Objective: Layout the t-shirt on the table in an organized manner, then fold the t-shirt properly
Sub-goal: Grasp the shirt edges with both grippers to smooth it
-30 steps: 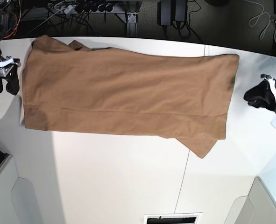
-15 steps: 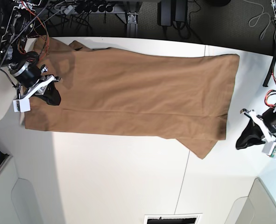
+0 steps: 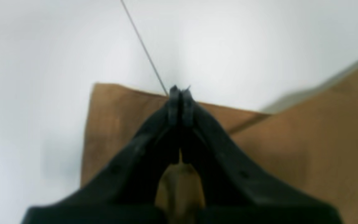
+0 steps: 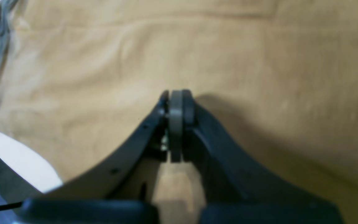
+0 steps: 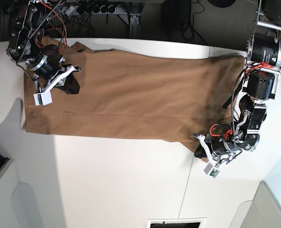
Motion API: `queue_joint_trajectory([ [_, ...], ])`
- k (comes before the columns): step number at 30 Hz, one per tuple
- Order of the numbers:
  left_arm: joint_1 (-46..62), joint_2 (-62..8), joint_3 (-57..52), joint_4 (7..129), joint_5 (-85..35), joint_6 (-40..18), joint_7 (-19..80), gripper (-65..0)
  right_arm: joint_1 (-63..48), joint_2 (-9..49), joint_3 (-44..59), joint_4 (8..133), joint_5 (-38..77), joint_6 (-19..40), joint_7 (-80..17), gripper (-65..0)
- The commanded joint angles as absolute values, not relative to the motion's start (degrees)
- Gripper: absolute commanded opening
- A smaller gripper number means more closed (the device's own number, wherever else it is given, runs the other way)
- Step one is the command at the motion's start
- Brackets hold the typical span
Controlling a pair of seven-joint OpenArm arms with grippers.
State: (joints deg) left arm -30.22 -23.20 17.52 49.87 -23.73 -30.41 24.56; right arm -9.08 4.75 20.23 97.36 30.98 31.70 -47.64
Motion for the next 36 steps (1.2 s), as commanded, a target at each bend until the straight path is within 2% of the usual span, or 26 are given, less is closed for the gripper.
queue_joint_trajectory([
  [1, -32.3, -24.2, 17.8, 49.1, -24.1, -30.2, 23.5, -65.0, -9.1, 4.9, 20.2, 98.2, 31.9, 31.9, -46.5, -65.0],
  [10, -32.4, -24.1, 22.5, 48.0, -19.4, -30.0, 22.5, -65.0, -9.6, 4.9, 20.2, 98.2, 31.9, 31.9, -47.6, -65.0],
  [14, -33.3, -23.8, 23.0, 47.9, -16.4, -24.3, 22.5, -65.0, -12.0, 4.9, 20.2, 98.2, 32.0, 31.9, -48.9, -65.0],
  [25, -39.7, -21.9, 23.0, 39.9, -11.7, -18.4, 22.7, -65.0, -21.7, 7.2, 20.3, 98.5, 34.5, 32.0, -48.9, -65.0],
  [33, -42.3, -22.1, 23.0, 37.4, -12.0, -18.5, 24.8, -65.0, -21.1, 7.9, 20.3, 100.2, 37.5, 32.8, -49.1, -65.0],
  [36, -42.9, -23.1, 23.0, 38.5, -15.7, -18.4, 25.0, -65.0, -20.0, 7.9, 20.3, 102.7, 37.3, 32.8, -48.6, -65.0],
])
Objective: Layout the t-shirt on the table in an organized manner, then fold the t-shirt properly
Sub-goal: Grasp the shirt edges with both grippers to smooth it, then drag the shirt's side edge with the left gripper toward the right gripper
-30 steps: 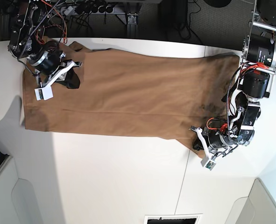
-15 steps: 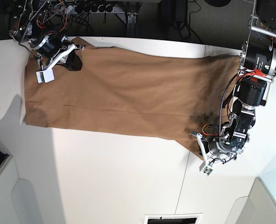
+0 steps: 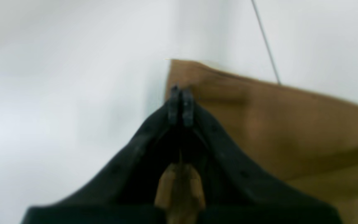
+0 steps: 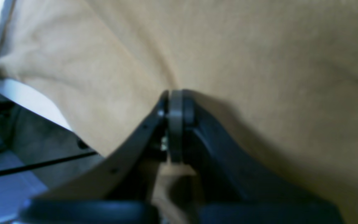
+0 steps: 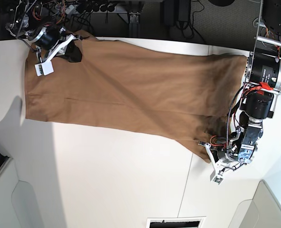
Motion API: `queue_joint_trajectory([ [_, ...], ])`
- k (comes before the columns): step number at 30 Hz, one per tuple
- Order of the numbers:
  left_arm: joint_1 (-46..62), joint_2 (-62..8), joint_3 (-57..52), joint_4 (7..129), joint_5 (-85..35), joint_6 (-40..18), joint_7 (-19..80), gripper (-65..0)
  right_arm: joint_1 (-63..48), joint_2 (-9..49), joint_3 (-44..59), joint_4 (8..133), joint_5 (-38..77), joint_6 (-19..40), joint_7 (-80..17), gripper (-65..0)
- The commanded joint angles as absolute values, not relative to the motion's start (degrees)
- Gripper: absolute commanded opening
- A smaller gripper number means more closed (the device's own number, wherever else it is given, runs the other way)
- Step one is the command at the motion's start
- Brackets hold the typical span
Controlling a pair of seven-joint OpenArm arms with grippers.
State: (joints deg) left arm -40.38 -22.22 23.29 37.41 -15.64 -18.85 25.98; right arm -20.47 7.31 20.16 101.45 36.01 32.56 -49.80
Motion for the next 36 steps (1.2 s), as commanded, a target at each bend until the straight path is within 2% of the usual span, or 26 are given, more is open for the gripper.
queue_joint_trajectory([
  [1, -43.0, -23.6, 23.0, 39.5, -17.3, -18.4, 25.5, -65.0, -19.5, 7.9, 20.3, 103.5, 37.0, 32.8, -48.2, -65.0],
  [3, -43.0, -24.4, 22.9, 42.2, -20.4, -19.5, 27.8, -65.0, -18.1, 7.9, 20.3, 104.5, 35.4, 32.8, -47.2, -65.0],
  [9, -41.6, -25.5, 22.9, 49.9, -27.6, -29.0, 34.2, -65.0, -10.5, 7.9, 20.3, 104.1, 29.6, 31.2, -44.3, -65.0],
  [11, -40.6, -25.0, 22.9, 50.0, -27.8, -29.4, 33.9, -65.0, -8.1, 7.8, 20.3, 102.9, 29.2, 31.2, -44.4, -65.0],
  [18, -35.2, -23.7, 22.9, 49.9, -19.0, -24.6, 31.6, -65.0, -4.8, 7.7, 20.2, 96.8, 27.8, 31.2, -44.3, -65.0],
  [28, -31.4, -22.6, 22.9, 49.8, -16.3, -23.5, 31.0, -65.0, -4.6, 7.7, 20.2, 94.6, 29.4, 31.3, -48.9, -65.0],
  [32, -31.7, -20.7, 22.9, 49.8, -13.6, -18.4, 28.6, -65.0, -6.9, 7.7, 20.2, 94.5, 29.7, 31.3, -49.7, -65.0],
  [36, -32.2, -18.0, 22.9, 47.8, -12.4, -18.4, 28.7, -65.0, -11.2, 7.7, 20.2, 94.6, 32.5, 31.6, -49.7, -65.0],
])
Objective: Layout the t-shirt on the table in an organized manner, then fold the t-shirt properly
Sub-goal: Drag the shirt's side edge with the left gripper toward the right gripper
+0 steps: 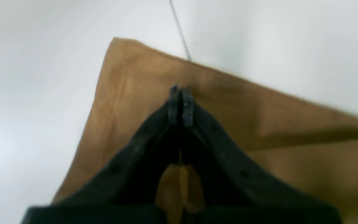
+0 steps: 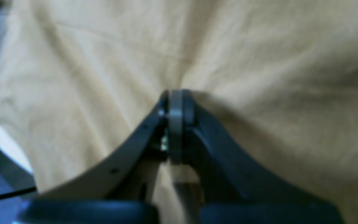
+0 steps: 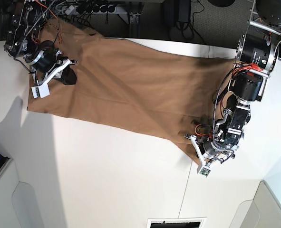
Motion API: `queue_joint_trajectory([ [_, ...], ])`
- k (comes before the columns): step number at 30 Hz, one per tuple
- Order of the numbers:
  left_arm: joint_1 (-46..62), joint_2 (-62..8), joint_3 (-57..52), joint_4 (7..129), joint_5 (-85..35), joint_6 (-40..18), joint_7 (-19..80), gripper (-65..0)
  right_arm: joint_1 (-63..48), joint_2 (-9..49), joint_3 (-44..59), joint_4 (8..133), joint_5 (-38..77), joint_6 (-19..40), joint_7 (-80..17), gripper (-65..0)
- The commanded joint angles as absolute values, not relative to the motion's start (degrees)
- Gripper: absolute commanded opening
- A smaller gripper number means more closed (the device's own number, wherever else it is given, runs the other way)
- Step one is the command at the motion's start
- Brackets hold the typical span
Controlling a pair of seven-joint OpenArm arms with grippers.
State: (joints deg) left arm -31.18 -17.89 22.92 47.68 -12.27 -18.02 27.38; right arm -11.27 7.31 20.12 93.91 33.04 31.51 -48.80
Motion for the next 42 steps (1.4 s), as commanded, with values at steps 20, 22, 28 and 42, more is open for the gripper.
queue_joint_trajectory([
  [20, -46.0, -11.3, 22.9, 35.2, -19.6, -21.7, 33.6, -53.5, -9.0, 7.8, 20.2, 94.8, 37.9, 32.8, -49.4, -65.0],
  [22, -46.3, -11.7, 22.9, 38.5, -23.5, -24.6, 37.4, -46.5, -7.6, 7.8, 20.2, 94.8, 37.9, 32.8, -49.6, -65.0],
  [28, -43.3, -15.9, 22.9, 55.2, -34.2, -28.8, 44.8, -46.3, -4.4, 7.9, 23.0, 96.9, 37.7, 32.8, -49.6, -65.0],
  [42, -22.7, -20.9, 22.9, 83.2, -42.3, -32.2, 50.0, -46.3, -4.3, 23.4, 33.9, 97.3, 34.6, 32.8, -48.5, -38.1],
])
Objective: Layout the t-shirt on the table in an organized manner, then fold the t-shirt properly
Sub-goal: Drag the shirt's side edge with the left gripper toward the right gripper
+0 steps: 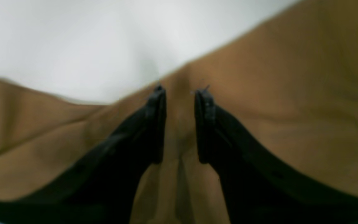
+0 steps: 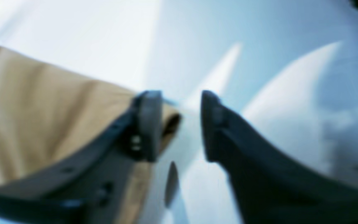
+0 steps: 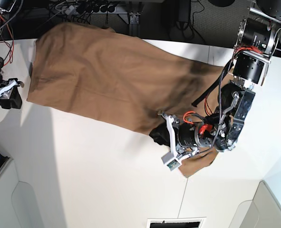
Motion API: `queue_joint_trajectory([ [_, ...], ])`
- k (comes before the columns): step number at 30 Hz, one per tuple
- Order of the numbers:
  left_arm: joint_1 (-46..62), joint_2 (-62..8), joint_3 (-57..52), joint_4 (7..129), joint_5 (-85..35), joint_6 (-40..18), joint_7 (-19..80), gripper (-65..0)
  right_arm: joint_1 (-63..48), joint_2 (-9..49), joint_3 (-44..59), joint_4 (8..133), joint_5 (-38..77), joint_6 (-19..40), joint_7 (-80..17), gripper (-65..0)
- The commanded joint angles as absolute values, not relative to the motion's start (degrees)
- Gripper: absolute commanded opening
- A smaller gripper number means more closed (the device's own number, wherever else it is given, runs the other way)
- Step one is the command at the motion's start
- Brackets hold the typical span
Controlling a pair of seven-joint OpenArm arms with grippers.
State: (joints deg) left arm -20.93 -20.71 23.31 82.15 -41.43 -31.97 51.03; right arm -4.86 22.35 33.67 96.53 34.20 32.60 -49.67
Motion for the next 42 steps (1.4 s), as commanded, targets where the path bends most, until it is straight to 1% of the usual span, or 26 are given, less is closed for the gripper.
queue_joint_trajectory([
  [1, -21.5, -20.9, 22.9, 84.3, -41.9, -32.2, 50.0, -46.3, -4.3, 24.5, 33.6, 96.1, 33.9, 32.8, -47.7, -37.0],
  [6, -16.8, -20.9, 22.9, 87.2, -41.3, -32.2, 50.0, -46.3, -4.3, 29.2, 29.0, 87.6, 32.0, 32.8, -44.5, -37.0],
  [11, -13.9, -21.0, 22.9, 87.2, -40.6, -32.2, 50.0, -46.3, -4.3, 31.3, 20.8, 81.9, 30.0, 32.8, -41.8, -37.0],
  [15, -13.5, -21.0, 22.9, 87.2, -38.8, -32.2, 50.0, -46.3, -4.3, 31.4, 16.4, 81.5, 30.0, 32.8, -40.8, -37.0],
  [18, -13.4, -21.0, 22.9, 87.2, -37.6, -32.2, 50.0, -46.3, -4.3, 31.3, 15.0, 81.5, 30.0, 32.8, -39.4, -37.0],
  [29, -13.0, -21.0, 22.9, 87.2, -34.7, -31.1, 48.6, -46.3, -3.4, 30.9, 14.9, 84.4, 32.6, 32.8, -39.9, -37.1],
  [34, -12.5, -21.0, 22.9, 87.2, -34.7, -31.1, 47.5, -46.3, -3.4, 29.3, 14.5, 84.5, 33.0, 32.8, -39.9, -37.3],
  [35, -12.3, -20.9, 22.9, 87.2, -34.7, -31.1, 47.3, -46.3, -3.4, 28.6, 14.3, 84.5, 33.0, 32.8, -39.9, -39.1],
  [36, -12.2, -20.9, 22.9, 87.2, -34.6, -31.1, 47.3, -46.3, -3.4, 28.1, 14.0, 84.5, 33.0, 32.8, -39.9, -42.9],
  [39, -12.0, -21.0, 22.9, 87.2, -34.2, -31.1, 47.4, -46.3, -3.3, 26.9, 12.0, 84.5, 31.4, 32.8, -39.1, -60.8],
  [40, -12.0, -21.0, 22.9, 87.2, -33.6, -31.1, 47.4, -46.3, -3.2, 26.6, 11.1, 84.5, 29.8, 32.8, -38.1, -65.0],
  [42, -12.0, -21.0, 22.9, 87.2, -32.3, -31.1, 47.4, -46.3, -2.7, 26.7, 9.1, 84.5, 25.3, 32.8, -35.0, -65.0],
])
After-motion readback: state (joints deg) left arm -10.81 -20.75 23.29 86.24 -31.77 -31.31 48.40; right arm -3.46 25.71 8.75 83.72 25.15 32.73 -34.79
